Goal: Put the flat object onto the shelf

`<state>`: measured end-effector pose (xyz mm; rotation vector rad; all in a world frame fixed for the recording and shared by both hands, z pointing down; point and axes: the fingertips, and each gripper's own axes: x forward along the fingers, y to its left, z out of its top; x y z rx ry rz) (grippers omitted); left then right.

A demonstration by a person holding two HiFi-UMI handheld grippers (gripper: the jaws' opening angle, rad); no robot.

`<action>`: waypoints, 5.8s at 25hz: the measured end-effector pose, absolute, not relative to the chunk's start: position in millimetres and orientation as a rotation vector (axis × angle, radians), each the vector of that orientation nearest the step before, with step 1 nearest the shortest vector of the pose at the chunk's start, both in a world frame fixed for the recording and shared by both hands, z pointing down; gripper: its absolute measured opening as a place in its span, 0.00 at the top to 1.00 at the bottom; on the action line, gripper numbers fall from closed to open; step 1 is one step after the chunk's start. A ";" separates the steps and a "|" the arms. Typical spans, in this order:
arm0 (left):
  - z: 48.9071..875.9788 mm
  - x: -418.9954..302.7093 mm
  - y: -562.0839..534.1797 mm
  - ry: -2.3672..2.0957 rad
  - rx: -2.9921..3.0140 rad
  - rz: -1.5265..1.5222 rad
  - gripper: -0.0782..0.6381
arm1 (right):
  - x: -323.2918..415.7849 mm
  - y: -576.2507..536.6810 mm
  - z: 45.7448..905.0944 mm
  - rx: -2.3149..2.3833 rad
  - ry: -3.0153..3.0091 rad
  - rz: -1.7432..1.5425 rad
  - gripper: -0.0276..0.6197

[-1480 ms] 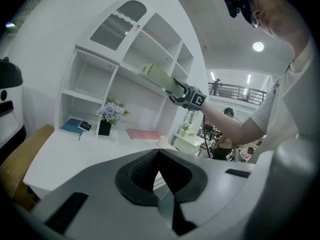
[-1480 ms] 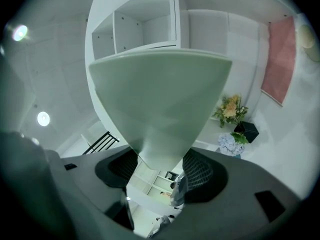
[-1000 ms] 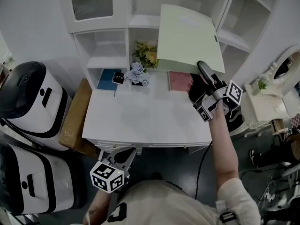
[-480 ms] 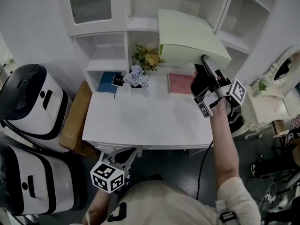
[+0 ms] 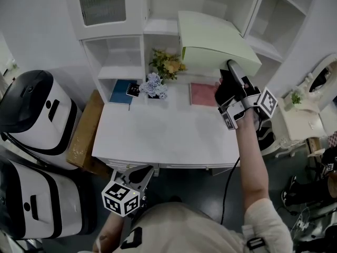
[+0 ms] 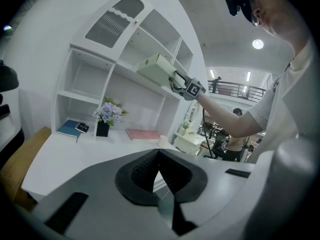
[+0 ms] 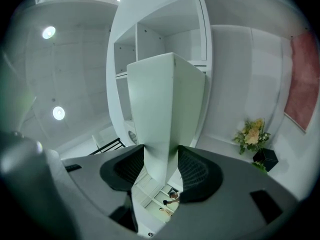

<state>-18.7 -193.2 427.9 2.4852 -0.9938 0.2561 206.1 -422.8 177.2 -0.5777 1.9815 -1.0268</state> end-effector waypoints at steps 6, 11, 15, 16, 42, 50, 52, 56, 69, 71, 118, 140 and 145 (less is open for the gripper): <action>426.5 -14.9 -197.4 -0.995 2.480 0.255 0.87 | 204.1 -429.8 176.8 -0.606 2.007 -0.999 0.63; 428.4 -16.6 -194.4 -1.007 2.479 0.247 0.87 | 205.4 -432.4 176.8 -0.615 2.000 -0.993 0.63; 430.0 -20.8 -190.5 -1.020 2.474 0.243 0.87 | 206.6 -433.1 176.5 -0.620 1.990 -0.985 0.63; 430.2 -21.7 -189.6 -1.022 2.474 0.242 0.87 | 206.8 -433.2 176.4 -0.621 1.987 -0.983 0.63; 428.9 -25.4 -192.8 -1.053 2.467 0.241 0.87 | 208.8 -465.4 176.0 -0.716 1.976 -0.933 0.63; 427.9 -29.8 -193.4 -1.040 2.467 0.239 0.87 | 206.5 -480.6 175.9 -0.833 1.983 -0.872 0.63; 428.2 -34.1 -192.7 -1.042 2.467 0.239 0.87 | 206.3 -481.9 176.0 -0.855 1.982 -0.863 0.62; 427.3 -39.9 -193.4 -1.037 2.468 0.241 0.87 | 206.7 -486.1 175.4 -0.879 1.977 -0.855 0.62; 426.6 -39.2 -197.7 -1.034 2.471 0.240 0.87 | 209.1 -503.0 176.3 -0.929 1.991 -0.852 0.62; 427.8 -38.7 -198.4 -1.036 2.466 0.246 0.87 | 209.4 -506.3 176.2 -0.927 1.994 -0.853 0.62; 439.7 -39.0 -193.8 -1.142 2.387 0.273 0.87 | 218.6 -532.4 182.9 -0.932 2.080 -0.855 0.47; 420.6 -106.0 -196.3 -1.264 2.442 0.342 0.87 | 95.5 -396.2 230.4 -0.804 2.618 -0.728 0.57; 413.3 -115.0 -186.3 -1.248 2.467 0.326 0.87 | 70.2 -374.6 232.1 -0.761 2.671 -0.701 0.70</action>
